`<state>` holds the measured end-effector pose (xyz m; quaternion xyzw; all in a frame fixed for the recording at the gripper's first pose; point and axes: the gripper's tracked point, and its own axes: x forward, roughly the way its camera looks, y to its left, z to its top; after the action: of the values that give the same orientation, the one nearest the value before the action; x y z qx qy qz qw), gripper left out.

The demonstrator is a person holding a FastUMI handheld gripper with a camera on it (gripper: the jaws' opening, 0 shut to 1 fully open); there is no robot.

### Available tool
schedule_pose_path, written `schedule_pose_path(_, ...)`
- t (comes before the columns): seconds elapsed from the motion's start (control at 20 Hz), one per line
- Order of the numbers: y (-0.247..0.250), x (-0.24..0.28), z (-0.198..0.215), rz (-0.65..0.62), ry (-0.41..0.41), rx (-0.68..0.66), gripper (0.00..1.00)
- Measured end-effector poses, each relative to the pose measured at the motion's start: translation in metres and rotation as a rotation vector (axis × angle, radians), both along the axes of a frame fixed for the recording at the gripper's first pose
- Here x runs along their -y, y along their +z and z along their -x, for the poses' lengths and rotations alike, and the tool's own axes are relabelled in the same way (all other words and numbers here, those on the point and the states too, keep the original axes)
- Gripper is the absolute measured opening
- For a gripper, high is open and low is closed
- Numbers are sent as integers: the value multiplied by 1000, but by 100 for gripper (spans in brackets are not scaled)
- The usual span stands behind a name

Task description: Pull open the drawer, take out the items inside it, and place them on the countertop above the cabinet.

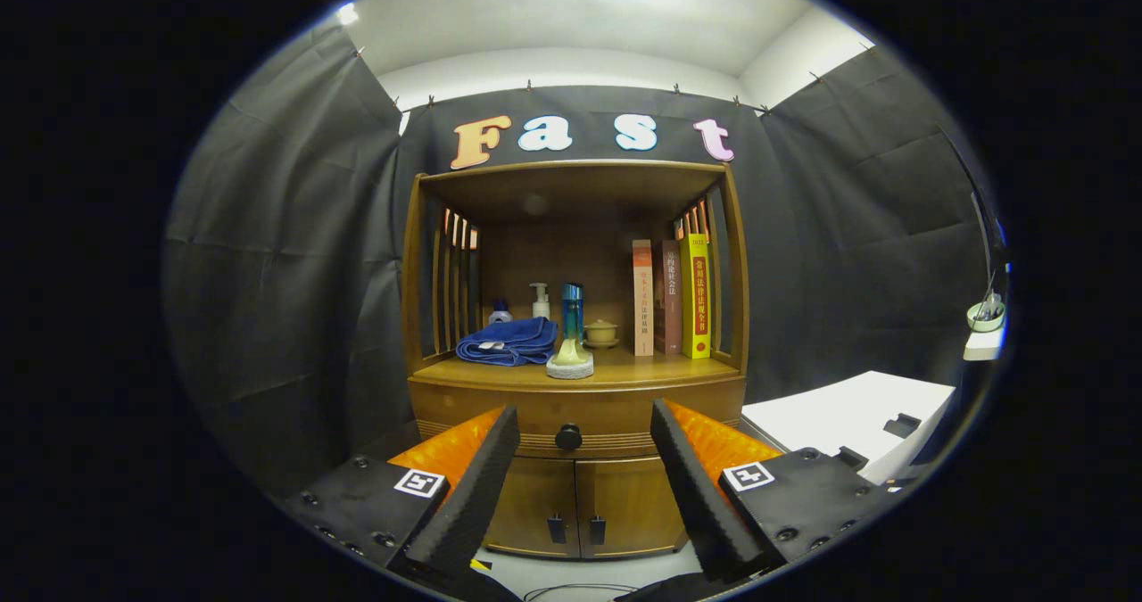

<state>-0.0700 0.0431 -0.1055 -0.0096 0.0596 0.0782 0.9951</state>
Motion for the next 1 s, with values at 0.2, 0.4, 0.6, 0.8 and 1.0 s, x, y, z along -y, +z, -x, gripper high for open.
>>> schedule_pose_path(0.2,0,1,2,-2,-3,5,98)
schedule_pose_path(0.4,-6,0,1,-13,-3,-12,98)
schedule_pose_path(0.6,-5,4,1,-10,-12,-3,98)
schedule_pose_path(0.8,-5,4,1,-13,-11,-5,98)
schedule_pose_path(1.0,-5,4,1,-17,-10,-2,98)
